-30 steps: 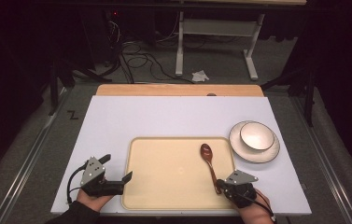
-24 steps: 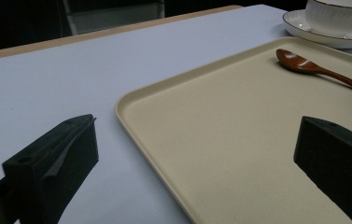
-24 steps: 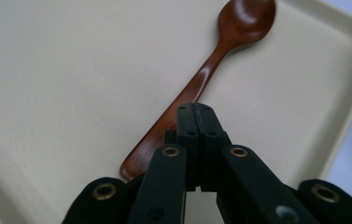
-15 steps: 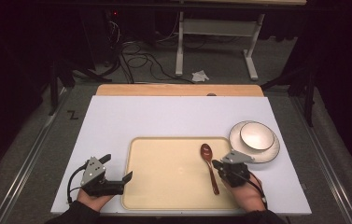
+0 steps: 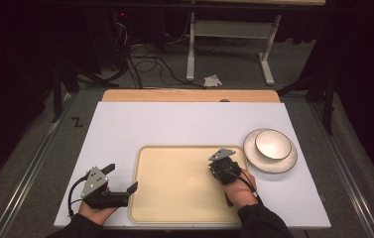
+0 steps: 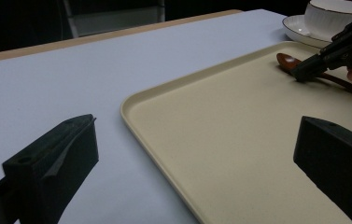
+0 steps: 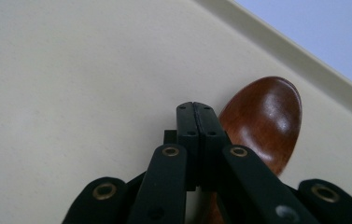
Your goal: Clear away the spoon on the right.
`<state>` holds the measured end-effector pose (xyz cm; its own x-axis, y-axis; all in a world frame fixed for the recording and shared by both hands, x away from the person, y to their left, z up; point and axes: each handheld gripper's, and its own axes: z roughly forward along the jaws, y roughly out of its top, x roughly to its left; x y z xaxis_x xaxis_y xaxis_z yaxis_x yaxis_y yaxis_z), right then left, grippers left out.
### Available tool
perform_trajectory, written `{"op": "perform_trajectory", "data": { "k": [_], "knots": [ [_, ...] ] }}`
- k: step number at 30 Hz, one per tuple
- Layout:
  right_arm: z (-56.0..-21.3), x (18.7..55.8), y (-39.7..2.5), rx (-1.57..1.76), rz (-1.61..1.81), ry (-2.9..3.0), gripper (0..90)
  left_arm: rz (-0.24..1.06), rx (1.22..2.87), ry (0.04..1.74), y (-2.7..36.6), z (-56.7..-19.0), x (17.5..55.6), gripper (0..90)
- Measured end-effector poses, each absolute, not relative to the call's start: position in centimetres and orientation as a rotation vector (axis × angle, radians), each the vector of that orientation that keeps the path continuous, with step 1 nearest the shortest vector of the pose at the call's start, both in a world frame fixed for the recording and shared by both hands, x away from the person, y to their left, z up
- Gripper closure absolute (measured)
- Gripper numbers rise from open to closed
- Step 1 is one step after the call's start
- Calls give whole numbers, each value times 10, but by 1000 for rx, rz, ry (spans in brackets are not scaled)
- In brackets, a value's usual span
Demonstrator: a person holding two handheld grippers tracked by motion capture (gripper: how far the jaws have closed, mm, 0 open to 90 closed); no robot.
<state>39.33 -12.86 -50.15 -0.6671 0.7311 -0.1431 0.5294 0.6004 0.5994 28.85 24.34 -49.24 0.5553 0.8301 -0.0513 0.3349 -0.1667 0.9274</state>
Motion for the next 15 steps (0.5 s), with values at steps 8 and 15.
{"op": "perform_trajectory", "data": {
  "k": [8,15],
  "knots": [
    [-501,392,-155,1063,730,2419,900,592,1757,965,239,-493,289,6],
    [-497,379,-165,1052,789,2423,900,590,1762,967,239,-494,290,5]
  ]
}}
